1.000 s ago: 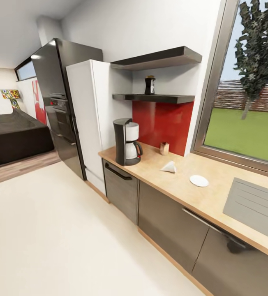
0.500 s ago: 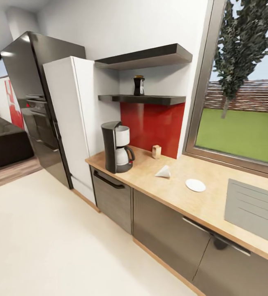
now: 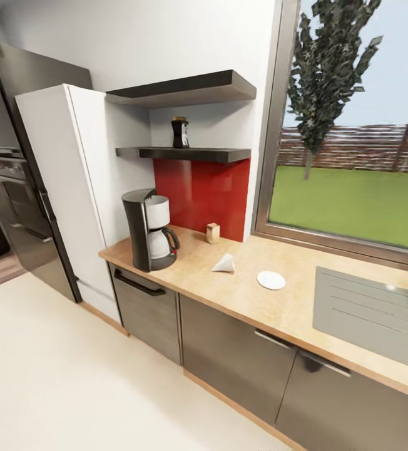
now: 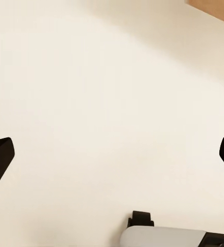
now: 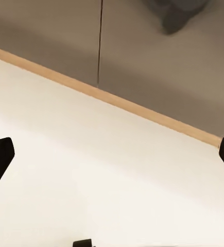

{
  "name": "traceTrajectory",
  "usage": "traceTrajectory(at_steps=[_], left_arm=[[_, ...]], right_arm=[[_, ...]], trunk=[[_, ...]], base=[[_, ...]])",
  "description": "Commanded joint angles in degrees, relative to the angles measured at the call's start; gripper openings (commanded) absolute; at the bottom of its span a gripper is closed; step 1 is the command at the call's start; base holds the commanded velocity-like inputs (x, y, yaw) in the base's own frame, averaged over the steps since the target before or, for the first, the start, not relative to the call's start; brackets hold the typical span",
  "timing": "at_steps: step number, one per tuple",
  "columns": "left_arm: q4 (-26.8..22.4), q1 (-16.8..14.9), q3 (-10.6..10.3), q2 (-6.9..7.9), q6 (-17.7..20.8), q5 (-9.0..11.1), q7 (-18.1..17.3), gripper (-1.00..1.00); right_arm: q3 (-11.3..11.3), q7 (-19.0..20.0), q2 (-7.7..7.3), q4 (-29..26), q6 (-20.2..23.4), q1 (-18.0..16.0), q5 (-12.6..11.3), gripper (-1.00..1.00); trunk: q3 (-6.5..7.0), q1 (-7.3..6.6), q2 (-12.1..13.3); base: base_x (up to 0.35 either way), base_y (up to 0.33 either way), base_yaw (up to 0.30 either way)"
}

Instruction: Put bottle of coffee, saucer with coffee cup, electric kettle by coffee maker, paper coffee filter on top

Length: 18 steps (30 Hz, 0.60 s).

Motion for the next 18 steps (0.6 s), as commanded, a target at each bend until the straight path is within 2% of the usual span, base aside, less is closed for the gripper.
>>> traceTrajectory(at_steps=[1,13,18], left_arm=[[0.03,-0.02,0.04,0.00,-0.19,0.05,0.09,1.00],[0.03,-0.05,0.03,-0.07,-0.19,0.17,0.11,1.00],[0.03,-0.05,0.03,-0.13,-0.19,0.29,0.11,1.00]], right_arm=[[-0.27,-0.01,0.08,0.05,-0.20,-0.08,0.56,1.00],[-0.30,-0.07,0.25,-0.04,-0.20,-0.08,0.56,1.00],[-0.32,-0.07,0.24,-0.07,-0.20,-0.07,0.56,1.00]], trunk=[[-0.05,0.03,-0.10],[0.43,0.03,-0.10],[0.61,0.03,-0.10]], base=[[0.002,0.000,-0.280],[0.000,0.001,-0.280],[0.000,0.134,-0.281]])
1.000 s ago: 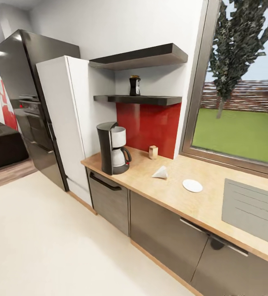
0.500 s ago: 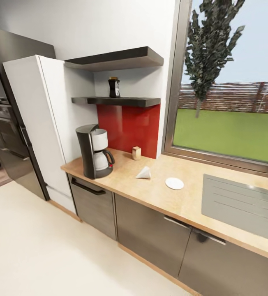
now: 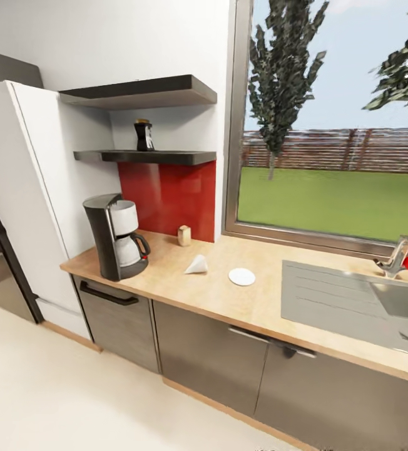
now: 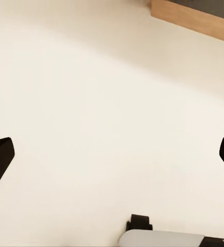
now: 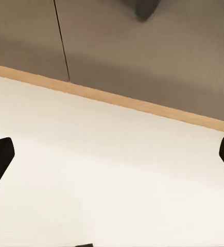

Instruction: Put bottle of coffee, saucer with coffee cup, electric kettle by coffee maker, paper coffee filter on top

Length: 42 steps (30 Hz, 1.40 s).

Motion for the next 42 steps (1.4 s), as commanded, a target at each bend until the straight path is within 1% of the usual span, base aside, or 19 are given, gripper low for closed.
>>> traceTrajectory(at_steps=[1,10,27,36,42], left_arm=[[0.04,0.01,0.05,-0.05,-0.19,0.06,0.05,1.00],[0.05,0.00,0.13,-0.06,-0.19,0.08,0.05,1.00],[0.04,-0.01,0.23,0.13,-0.19,0.08,0.07,1.00],[0.04,-0.01,0.21,0.13,-0.17,0.02,0.07,1.00],[0.06,0.04,0.23,0.29,0.06,-0.17,0.08,1.00]], right_arm=[[-0.34,0.01,0.02,0.06,-0.19,-0.03,0.56,1.00],[-0.30,0.01,0.04,0.11,-0.19,-0.04,0.56,1.00],[-0.30,0.01,0.06,-0.12,-0.19,-0.02,0.56,1.00],[-0.47,-0.13,-0.01,-0.20,-0.19,-0.02,0.49,1.00],[-0.47,-0.01,-0.10,-0.19,-0.19,-0.03,0.48,1.00]], trunk=[[0.00,0.02,-0.04],[0.16,0.02,-0.04],[0.17,0.02,-0.04],[0.19,0.02,-0.04],[0.38,0.02,-0.04]], base=[[0.000,0.252,-0.281],[0.000,0.290,-0.247],[0.109,0.285,-0.041],[0.049,0.076,-0.036],[0.003,0.004,-0.192]])
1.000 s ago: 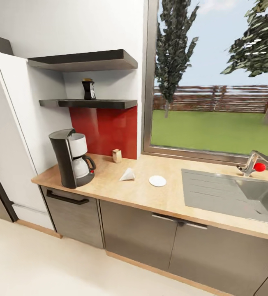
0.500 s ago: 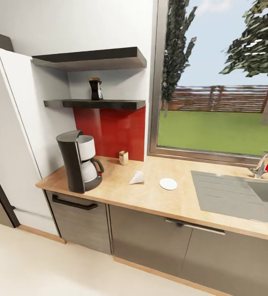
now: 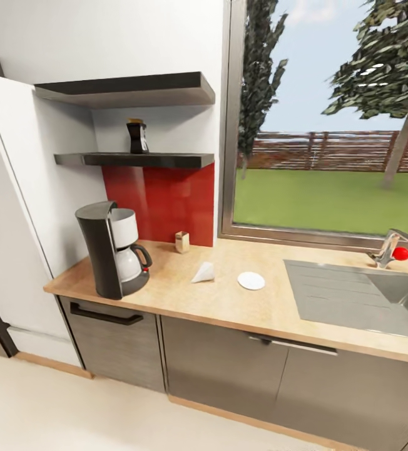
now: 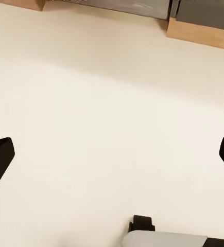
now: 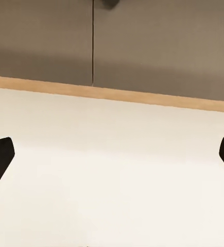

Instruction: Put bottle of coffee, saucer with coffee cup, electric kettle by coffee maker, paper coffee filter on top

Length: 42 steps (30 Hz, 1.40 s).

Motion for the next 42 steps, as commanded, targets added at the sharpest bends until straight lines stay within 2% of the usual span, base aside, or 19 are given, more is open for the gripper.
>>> traceTrajectory(at_steps=[1,8,14,19,25,34,42], left_arm=[[0.06,0.00,0.06,0.02,-0.10,-0.01,0.06,1.00],[0.29,0.40,0.02,0.43,0.44,-0.47,-0.03,1.00],[3.43,2.54,-0.25,2.27,0.58,-0.60,-0.04,1.00],[7.48,3.00,-0.34,3.28,0.61,-0.60,-0.03,1.00],[8.82,4.44,-0.15,3.13,0.43,-0.88,-0.31,1.00],[11.18,5.69,-0.11,3.17,0.84,-1.13,0.01,1.00],[11.98,5.98,-0.11,3.25,0.87,-1.13,0.04,1.00]], right_arm=[[-0.27,0.01,0.03,0.11,-0.20,-0.04,0.55,1.00],[-0.08,0.14,0.19,0.43,-0.11,-0.08,0.69,1.00],[0.29,0.33,0.55,0.29,0.03,-0.10,0.64,1.00],[2.98,0.30,0.78,-0.05,0.03,-0.12,0.56,1.00],[2.42,0.41,-0.01,1.56,-0.67,1.52,0.00,1.00],[2.38,0.23,2.48,4.48,-0.46,3.31,0.02,1.00],[2.22,0.22,2.02,7.06,-0.46,3.31,-0.04,1.00]], trunk=[[0.02,0.02,-0.03],[0.32,0.02,-0.03],[0.42,0.02,-0.03],[0.44,0.02,-0.03],[0.43,0.02,-0.03],[0.43,0.02,-0.03],[0.43,0.02,-0.03]], base=[[0.001,0.001,-0.240],[0.000,0.000,-0.254],[0.000,0.000,-0.109],[0.000,0.000,-0.014],[0.000,0.000,-0.001],[0.000,0.000,0.000],[0.004,0.012,0.000]])
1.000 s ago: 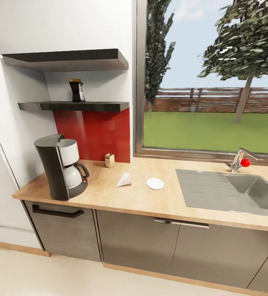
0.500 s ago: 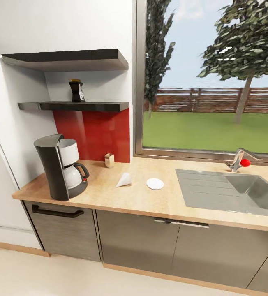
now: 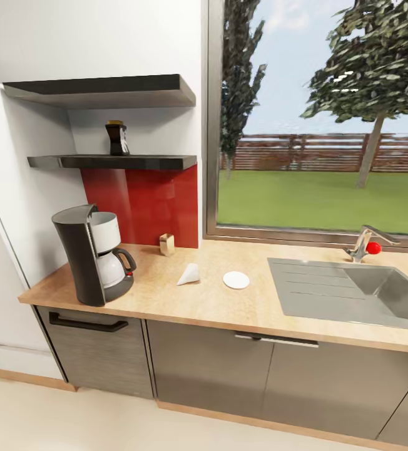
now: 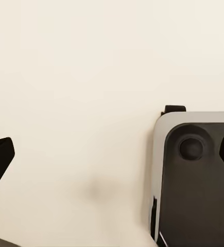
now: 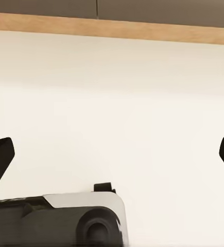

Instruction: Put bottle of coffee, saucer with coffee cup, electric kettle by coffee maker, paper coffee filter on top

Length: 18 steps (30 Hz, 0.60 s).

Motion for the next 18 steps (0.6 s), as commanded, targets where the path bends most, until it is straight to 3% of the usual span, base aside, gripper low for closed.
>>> traceTrajectory(at_steps=[1,9,18], left_arm=[[0.07,-0.01,0.05,0.00,-0.19,-0.08,0.12,1.00],[0.19,0.16,0.05,0.00,-0.19,-0.08,0.23,1.00],[0.25,0.40,0.06,0.02,-0.21,-0.14,0.30,1.00]], right_arm=[[-0.36,0.02,-0.01,0.27,-0.09,0.03,0.49,1.00],[-0.38,0.07,-0.12,2.32,-0.09,0.05,0.50,1.00],[0.05,0.21,-0.04,2.31,-0.19,0.04,0.80,1.00]], trunk=[[0.00,0.02,-0.03],[0.00,0.02,-0.03],[0.00,0.02,-0.03]], base=[[0.044,0.103,0.000],[0.088,0.210,0.000],[0.015,0.036,0.000]])
